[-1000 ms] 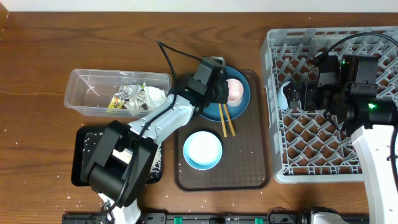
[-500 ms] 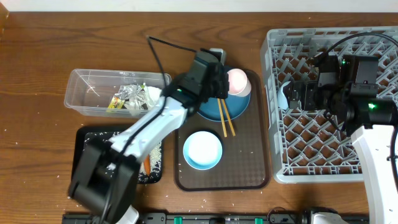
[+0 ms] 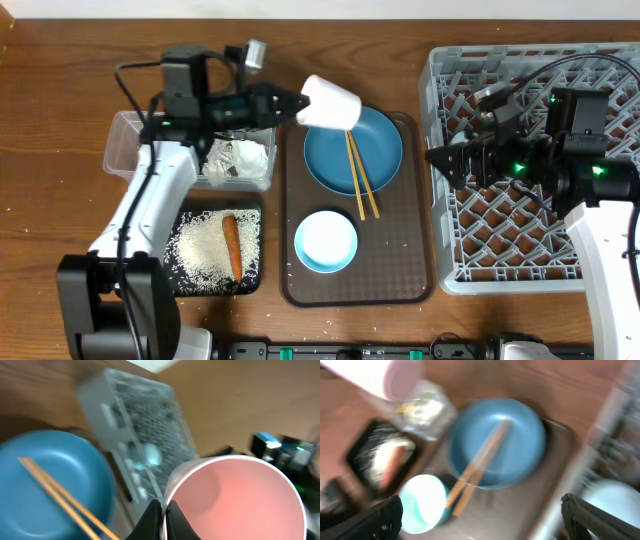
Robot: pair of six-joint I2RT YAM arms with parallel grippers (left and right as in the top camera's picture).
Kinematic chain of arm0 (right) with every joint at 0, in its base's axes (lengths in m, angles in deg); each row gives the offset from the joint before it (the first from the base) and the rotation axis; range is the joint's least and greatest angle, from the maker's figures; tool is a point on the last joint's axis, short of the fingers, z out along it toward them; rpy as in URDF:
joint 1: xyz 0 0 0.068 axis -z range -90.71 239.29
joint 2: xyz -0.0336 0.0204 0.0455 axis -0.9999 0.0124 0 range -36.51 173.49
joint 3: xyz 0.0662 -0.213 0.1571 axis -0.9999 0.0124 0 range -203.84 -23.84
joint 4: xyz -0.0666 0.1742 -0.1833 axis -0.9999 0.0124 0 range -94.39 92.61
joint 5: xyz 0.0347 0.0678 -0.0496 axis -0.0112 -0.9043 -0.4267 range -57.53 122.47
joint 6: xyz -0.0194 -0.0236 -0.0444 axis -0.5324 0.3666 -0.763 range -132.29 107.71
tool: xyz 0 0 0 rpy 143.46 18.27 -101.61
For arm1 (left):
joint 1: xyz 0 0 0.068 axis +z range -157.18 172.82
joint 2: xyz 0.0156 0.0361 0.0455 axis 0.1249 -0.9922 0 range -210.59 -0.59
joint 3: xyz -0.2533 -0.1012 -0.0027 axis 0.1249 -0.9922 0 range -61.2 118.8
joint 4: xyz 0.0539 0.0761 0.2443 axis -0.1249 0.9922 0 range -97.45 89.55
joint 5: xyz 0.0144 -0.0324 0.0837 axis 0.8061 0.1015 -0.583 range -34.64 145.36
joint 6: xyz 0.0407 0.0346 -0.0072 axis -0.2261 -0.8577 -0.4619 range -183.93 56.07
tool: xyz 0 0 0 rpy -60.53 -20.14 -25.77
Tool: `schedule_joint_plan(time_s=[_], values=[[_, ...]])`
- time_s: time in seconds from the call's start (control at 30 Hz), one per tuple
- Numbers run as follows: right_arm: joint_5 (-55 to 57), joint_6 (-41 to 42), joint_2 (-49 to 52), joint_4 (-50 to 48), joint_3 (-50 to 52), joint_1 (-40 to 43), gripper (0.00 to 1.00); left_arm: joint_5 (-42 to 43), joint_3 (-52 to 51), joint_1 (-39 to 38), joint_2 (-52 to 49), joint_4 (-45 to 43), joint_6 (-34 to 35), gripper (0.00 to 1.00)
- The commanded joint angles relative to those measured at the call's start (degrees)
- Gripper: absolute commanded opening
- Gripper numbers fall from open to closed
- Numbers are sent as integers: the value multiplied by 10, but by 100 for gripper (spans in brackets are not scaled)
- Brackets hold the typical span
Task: Sort waste into correct bins and load items into the dishwasher rack
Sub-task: 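Grasp the pink cup with the left gripper and lift it, then hold the pink cup out and grasp it with the right gripper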
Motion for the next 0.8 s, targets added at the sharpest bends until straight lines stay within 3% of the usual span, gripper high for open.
schedule_joint_plan(time_s=[0.0,0.37,0.57,0.77], values=[[-164,-88,0,-1,-5,-6,99,123,3,-10,0,-1,9,7],[-186,-89,0,1,-5,-18,99,32,3,-96,0,-16,9,6],[-176,-107,2,0,-5,-60,99,33,3,-122,1,-78,36,6],[-136,-107,2,-10,-5,-87,99,47,3,-124,1,-83,46,6]])
